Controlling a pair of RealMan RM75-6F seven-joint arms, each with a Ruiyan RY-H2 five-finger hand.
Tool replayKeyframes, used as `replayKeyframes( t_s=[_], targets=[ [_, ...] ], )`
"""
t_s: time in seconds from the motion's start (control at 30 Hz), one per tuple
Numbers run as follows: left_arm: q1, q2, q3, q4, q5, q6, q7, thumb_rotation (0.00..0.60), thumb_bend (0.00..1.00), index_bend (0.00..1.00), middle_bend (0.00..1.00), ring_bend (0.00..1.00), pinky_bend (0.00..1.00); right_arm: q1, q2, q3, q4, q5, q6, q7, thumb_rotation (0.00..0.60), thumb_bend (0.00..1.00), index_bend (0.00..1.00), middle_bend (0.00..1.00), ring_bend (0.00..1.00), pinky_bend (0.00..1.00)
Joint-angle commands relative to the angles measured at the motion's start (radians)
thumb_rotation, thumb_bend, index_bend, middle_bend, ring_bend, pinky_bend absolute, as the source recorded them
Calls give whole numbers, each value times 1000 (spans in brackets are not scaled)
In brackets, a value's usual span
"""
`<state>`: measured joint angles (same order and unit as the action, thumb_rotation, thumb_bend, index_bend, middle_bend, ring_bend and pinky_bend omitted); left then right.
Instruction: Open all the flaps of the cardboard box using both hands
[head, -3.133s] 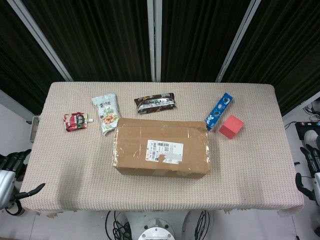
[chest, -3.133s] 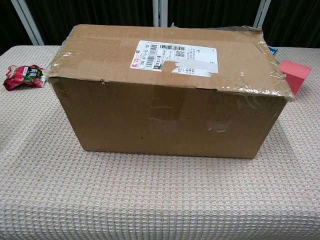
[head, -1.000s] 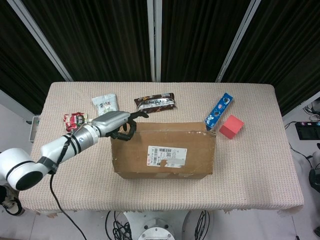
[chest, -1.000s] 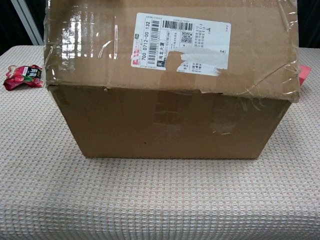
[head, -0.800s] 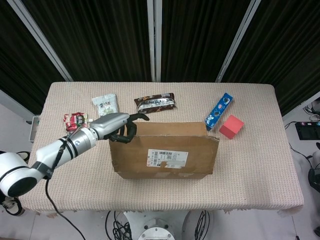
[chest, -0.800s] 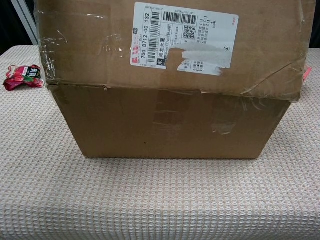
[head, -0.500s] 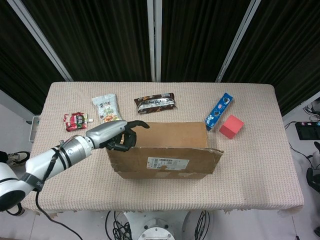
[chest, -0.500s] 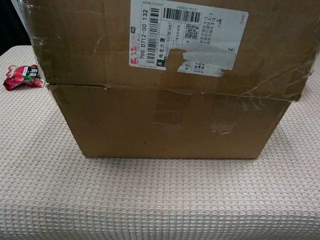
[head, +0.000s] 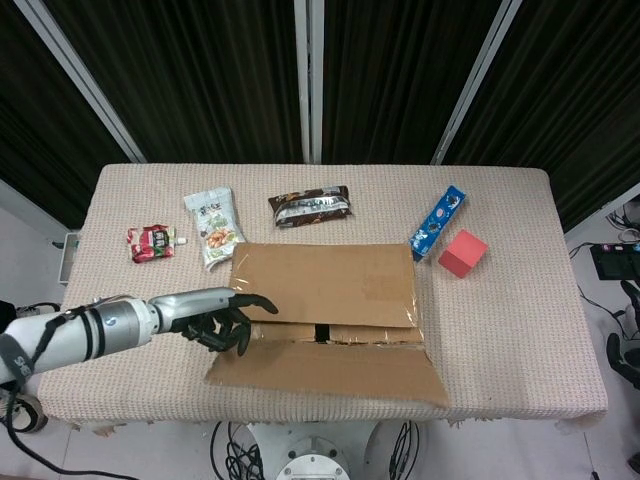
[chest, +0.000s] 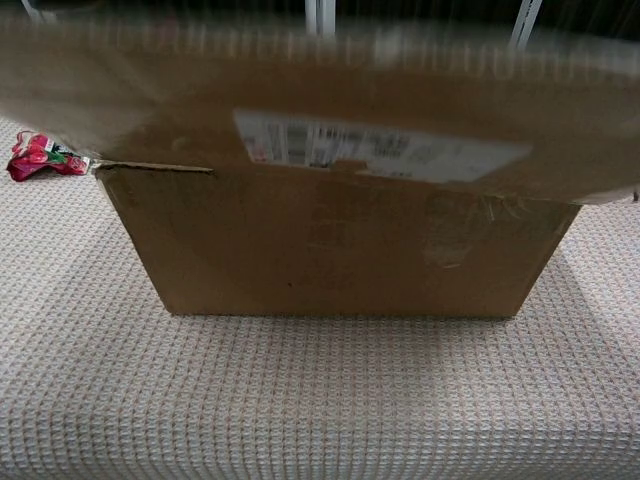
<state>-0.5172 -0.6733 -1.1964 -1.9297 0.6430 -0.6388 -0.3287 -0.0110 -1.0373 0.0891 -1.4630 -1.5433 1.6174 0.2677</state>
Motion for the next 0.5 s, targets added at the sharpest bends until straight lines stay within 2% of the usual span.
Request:
replayKeyframes(
  t_s=[0.03, 0.1, 0.17, 0.23, 0.3, 0.33, 0.43, 0.5],
  targets=[
    [120, -23, -118, 71, -111, -22, 175, 453, 664, 120, 486, 642, 874, 3, 3, 0, -7, -4, -1, -6, 600, 477, 0, 0, 0, 0],
    [155, -19, -137, 52, -103, 43, 211, 423, 656, 120, 464, 590, 803, 8, 5, -1, -14, -11, -3, -14, 600, 477, 0, 0, 0, 0],
    [204, -10, -152, 14, -61, 165, 259, 371, 624, 124, 438, 536, 723, 16, 7, -2, -26, -26, -5, -27, 600, 477, 0, 0, 0, 0],
    [252, 4, -151, -36, 13, 307, 310, 335, 585, 130, 411, 484, 652, 27, 11, -3, -42, -44, -7, -45, 600, 477, 0, 0, 0, 0],
    [316, 23, -123, -103, 120, 512, 372, 326, 552, 132, 379, 426, 599, 46, 19, 0, -69, -73, -9, -74, 600, 477, 0, 0, 0, 0],
    [346, 31, -100, -132, 169, 609, 401, 352, 516, 132, 360, 395, 578, 55, 24, 2, -83, -87, -11, -88, 600, 477, 0, 0, 0, 0],
    [439, 62, 9, -209, 311, 883, 509, 499, 338, 132, 294, 325, 551, 94, 49, 14, -142, -127, -30, -136, 600, 476, 0, 0, 0, 0],
    [490, 56, 100, -239, 393, 1053, 586, 534, 222, 132, 267, 291, 517, 132, 74, 21, -198, -141, -74, -148, 600, 457, 0, 0, 0, 0]
  ],
)
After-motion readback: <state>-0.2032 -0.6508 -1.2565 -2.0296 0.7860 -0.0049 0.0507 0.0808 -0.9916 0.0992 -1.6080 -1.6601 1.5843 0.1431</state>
